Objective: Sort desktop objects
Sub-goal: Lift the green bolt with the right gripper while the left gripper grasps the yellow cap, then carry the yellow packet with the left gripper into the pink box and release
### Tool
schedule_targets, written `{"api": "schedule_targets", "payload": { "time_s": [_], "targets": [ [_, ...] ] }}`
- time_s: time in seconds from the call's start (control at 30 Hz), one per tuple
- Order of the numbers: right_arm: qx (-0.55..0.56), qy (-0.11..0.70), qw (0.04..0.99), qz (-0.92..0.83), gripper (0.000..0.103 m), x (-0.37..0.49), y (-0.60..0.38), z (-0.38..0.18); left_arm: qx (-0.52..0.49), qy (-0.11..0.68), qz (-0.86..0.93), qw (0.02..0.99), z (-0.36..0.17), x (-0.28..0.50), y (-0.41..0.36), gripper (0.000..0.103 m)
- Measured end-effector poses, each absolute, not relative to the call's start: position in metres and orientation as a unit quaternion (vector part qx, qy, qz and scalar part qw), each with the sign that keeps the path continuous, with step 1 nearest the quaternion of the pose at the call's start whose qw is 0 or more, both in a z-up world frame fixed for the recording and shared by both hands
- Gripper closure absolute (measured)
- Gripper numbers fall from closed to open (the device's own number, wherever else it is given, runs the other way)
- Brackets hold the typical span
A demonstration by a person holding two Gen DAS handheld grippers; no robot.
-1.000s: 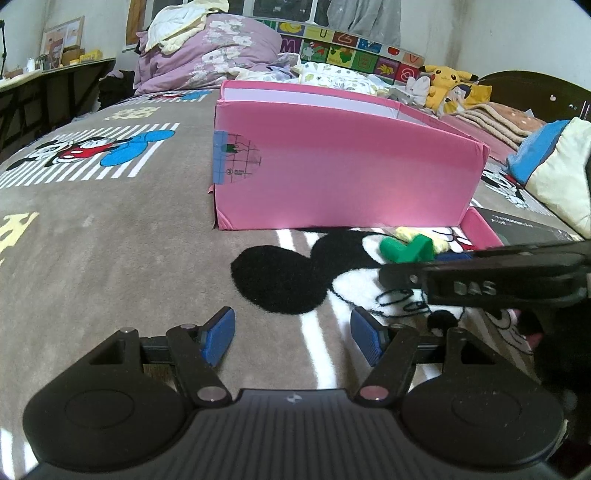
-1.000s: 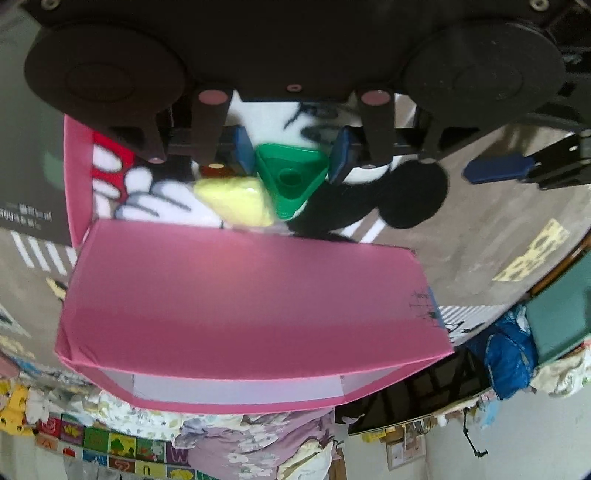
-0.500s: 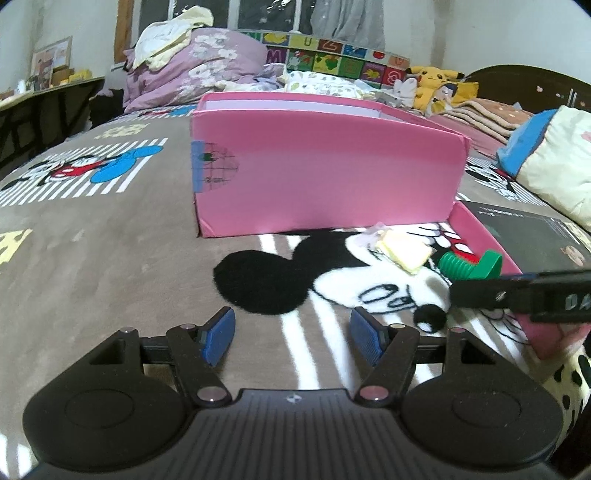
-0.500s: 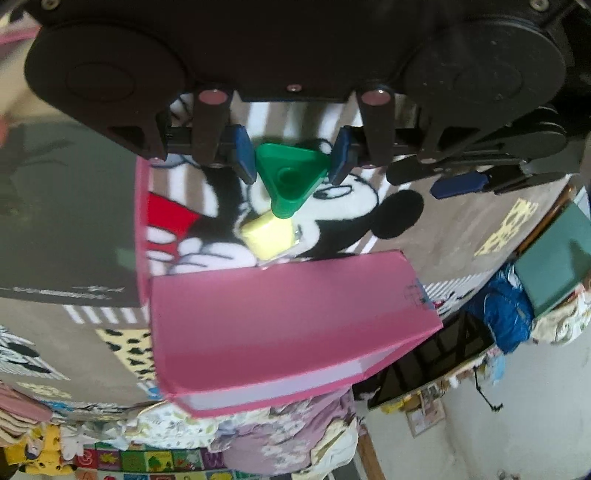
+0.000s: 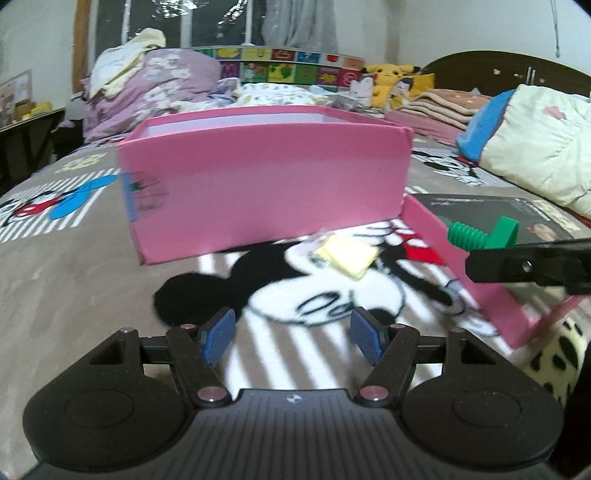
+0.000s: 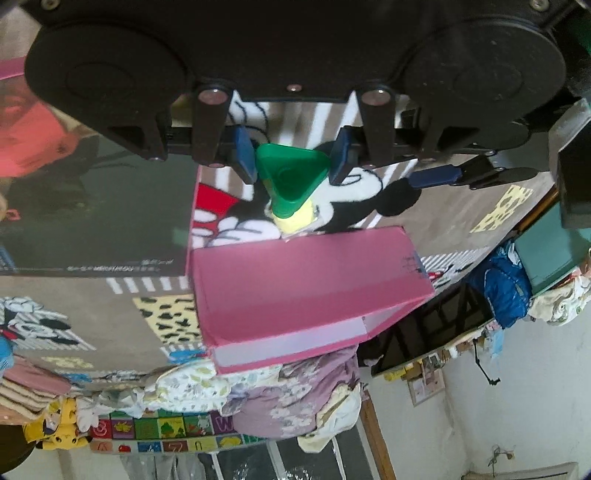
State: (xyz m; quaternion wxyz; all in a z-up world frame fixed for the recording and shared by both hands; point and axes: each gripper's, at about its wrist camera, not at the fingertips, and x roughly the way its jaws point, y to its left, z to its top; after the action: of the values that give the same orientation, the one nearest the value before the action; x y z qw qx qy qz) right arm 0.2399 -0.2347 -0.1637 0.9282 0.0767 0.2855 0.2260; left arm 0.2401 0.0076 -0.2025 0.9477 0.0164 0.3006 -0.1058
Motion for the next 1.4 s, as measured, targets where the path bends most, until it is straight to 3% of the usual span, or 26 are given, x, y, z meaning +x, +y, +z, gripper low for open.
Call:
{"api": "schedule_targets", "payload": {
  "time_s": [0.3, 1.03, 1.27, 1.4],
  "targets": [
    [0.098, 0.261, 0.934, 0.225, 0.061, 0.237, -0.251, -0.160, 0.107, 0.302, -0.163, 0.933, -0.194, 0.285, -0.030, 0.035],
    [0.119, 0.264, 0.926, 0.241, 0.061, 0.246, -0.259, -0.170, 0.139, 0.367, -0.230, 0.891, -0.203, 0.342, -0.047, 0.036],
    [0.121, 0.267, 0.925, 0.241, 0.061, 0.247, -0.259, -0.170, 0.154, 0.349, -0.228, 0.896, -0.201, 0.331, -0.052, 0.053],
    [0.121, 0.268, 0.925, 0.242, 0.061, 0.247, -0.260, -0.170, 0.148, 0.344, -0.229, 0.898, -0.202, 0.326, -0.051, 0.057]
  ]
}}
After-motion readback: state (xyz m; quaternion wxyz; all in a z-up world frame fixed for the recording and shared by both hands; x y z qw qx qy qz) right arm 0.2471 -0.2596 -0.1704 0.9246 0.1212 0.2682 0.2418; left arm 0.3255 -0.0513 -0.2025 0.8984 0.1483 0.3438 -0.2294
